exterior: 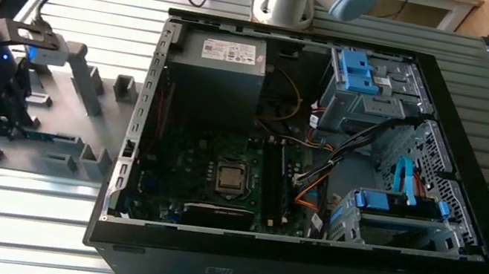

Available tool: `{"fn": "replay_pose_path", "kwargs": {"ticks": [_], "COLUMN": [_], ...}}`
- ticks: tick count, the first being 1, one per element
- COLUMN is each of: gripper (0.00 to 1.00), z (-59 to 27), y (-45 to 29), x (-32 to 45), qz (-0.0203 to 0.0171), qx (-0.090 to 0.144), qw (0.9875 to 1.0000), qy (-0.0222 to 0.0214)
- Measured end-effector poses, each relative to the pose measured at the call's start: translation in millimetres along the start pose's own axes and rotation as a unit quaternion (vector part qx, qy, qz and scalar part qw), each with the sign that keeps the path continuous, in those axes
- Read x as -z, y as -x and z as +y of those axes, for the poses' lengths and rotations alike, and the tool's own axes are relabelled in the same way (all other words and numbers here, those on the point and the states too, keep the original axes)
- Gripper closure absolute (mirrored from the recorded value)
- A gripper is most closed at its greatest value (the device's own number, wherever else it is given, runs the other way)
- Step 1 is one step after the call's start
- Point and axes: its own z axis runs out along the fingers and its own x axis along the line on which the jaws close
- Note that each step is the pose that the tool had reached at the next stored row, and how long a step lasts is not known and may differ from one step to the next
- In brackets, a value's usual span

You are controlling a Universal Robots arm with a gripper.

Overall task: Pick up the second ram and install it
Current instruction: 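Pick up the second ram and move it above second insertion slot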

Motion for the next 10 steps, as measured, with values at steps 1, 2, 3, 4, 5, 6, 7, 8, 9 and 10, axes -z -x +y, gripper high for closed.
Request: {"fn": "replay_pose_path", "kwargs": {"ticks": [1, 2, 3, 4, 5, 6, 7, 8, 9, 10], "gripper": [0.69, 0.69, 0.69, 0.69, 0.69, 0.69, 0.71, 0.71, 0.71, 0.77], "z": [0.0, 0.0, 0.0, -0.1, -0.1, -0.1, -0.1, -0.1, -0.2, -0.2], "y": [0.0, 0.0, 0.0, 0.0, -0.1, -0.1, 0.0, 0.0, -0.1, -0.1], "x": [-1.2, -2.3, -3.5, -4.5, -5.5, -6.3, -7.1, -7.6, -7.9, -8.3], "qz": [0.0000, 0.0001, 0.0001, 0.0002, 0.0003, 0.0003, 0.0003, 0.0003, 0.0003, 0.0003], "qx": [0.000, 0.000, 0.000, 0.000, 0.000, 0.000, 0.000, 0.000, 0.000, 0.000], "qw": [1.0000, 1.0000, 1.0000, 1.0000, 1.0000, 1.0000, 1.0000, 1.0000, 1.0000, 1.0000], "qy": [-0.0007, -0.0018, -0.0030, -0.0041, -0.0053, -0.0062, -0.0068, -0.0070, -0.0071, -0.0072]}}
